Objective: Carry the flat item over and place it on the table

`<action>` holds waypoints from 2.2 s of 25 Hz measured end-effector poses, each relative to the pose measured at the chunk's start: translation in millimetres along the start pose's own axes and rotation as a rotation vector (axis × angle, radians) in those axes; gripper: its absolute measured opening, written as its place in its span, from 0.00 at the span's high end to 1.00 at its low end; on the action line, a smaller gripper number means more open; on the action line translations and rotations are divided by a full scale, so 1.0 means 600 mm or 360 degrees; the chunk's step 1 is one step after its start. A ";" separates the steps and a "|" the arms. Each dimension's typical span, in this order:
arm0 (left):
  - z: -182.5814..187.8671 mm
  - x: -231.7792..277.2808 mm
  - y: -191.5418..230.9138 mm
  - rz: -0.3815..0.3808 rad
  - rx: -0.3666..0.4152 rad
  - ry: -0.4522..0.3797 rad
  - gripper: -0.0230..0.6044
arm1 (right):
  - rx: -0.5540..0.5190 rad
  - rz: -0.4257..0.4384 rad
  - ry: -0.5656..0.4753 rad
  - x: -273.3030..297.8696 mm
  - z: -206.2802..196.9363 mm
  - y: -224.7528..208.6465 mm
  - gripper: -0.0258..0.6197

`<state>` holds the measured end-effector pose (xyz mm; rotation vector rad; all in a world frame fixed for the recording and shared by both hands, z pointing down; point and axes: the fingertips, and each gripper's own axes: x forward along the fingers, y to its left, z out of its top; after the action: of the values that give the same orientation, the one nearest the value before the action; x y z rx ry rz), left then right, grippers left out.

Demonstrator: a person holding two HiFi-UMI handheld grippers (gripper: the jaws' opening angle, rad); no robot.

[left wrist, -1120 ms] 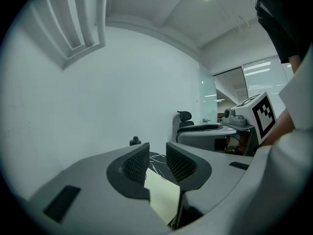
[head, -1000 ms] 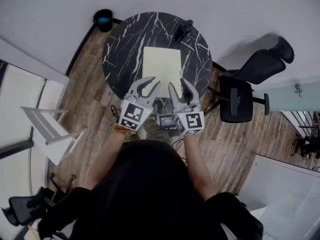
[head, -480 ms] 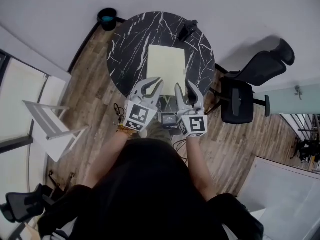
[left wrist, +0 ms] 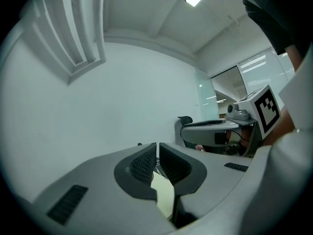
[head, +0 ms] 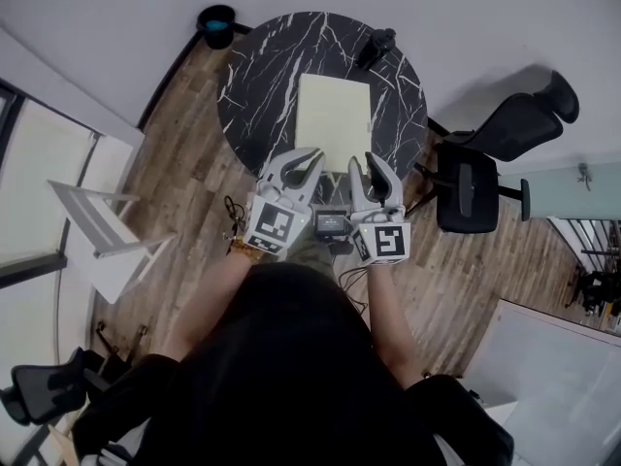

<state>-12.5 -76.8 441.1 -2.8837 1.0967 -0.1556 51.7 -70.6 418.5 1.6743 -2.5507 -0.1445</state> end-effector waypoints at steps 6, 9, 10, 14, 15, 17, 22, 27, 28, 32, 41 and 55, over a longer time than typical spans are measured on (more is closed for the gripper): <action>0.011 -0.021 -0.004 0.0016 0.0033 -0.0048 0.92 | -0.0015 -0.0016 -0.0003 -0.016 -0.003 0.018 0.85; 0.016 -0.028 -0.006 0.0013 0.0039 -0.0073 0.92 | -0.0026 -0.0022 -0.0003 -0.020 -0.002 0.026 0.86; 0.018 -0.030 -0.006 0.0013 0.0040 -0.0079 0.92 | -0.0030 -0.0022 -0.0004 -0.021 0.000 0.028 0.86; 0.026 -0.035 -0.008 0.0016 0.0043 -0.0109 0.92 | -0.0060 -0.0029 -0.0021 -0.026 0.008 0.033 0.90; 0.027 -0.036 -0.008 0.0016 0.0043 -0.0115 0.92 | -0.0066 -0.0032 -0.0021 -0.027 0.008 0.033 0.91; 0.029 -0.035 -0.007 0.0015 0.0041 -0.0121 0.92 | -0.0072 -0.0032 -0.0018 -0.027 0.009 0.033 0.92; 0.027 -0.036 -0.001 0.0020 0.0033 -0.0122 0.92 | -0.0079 -0.0021 -0.0010 -0.022 0.008 0.035 0.95; 0.024 -0.037 0.008 0.0037 0.0021 -0.0114 0.92 | -0.0076 -0.0017 -0.0009 -0.018 0.007 0.038 0.96; 0.023 -0.036 0.010 0.0040 0.0019 -0.0112 0.92 | -0.0076 -0.0018 -0.0006 -0.016 0.007 0.037 0.96; 0.019 -0.032 0.010 0.0035 0.0014 -0.0106 0.92 | -0.0077 -0.0025 0.0004 -0.013 0.003 0.034 0.96; 0.015 -0.033 0.007 0.0030 0.0020 -0.0090 0.92 | -0.0086 -0.0024 0.0015 -0.015 0.001 0.034 0.96; 0.010 -0.039 -0.001 0.0019 0.0029 -0.0077 0.92 | -0.0085 -0.0032 0.0012 -0.021 -0.001 0.032 0.96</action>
<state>-28.6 -60.6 433.2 -2.8485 1.0979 -0.0942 39.5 -51.6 421.5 1.6784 -2.5020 -0.2051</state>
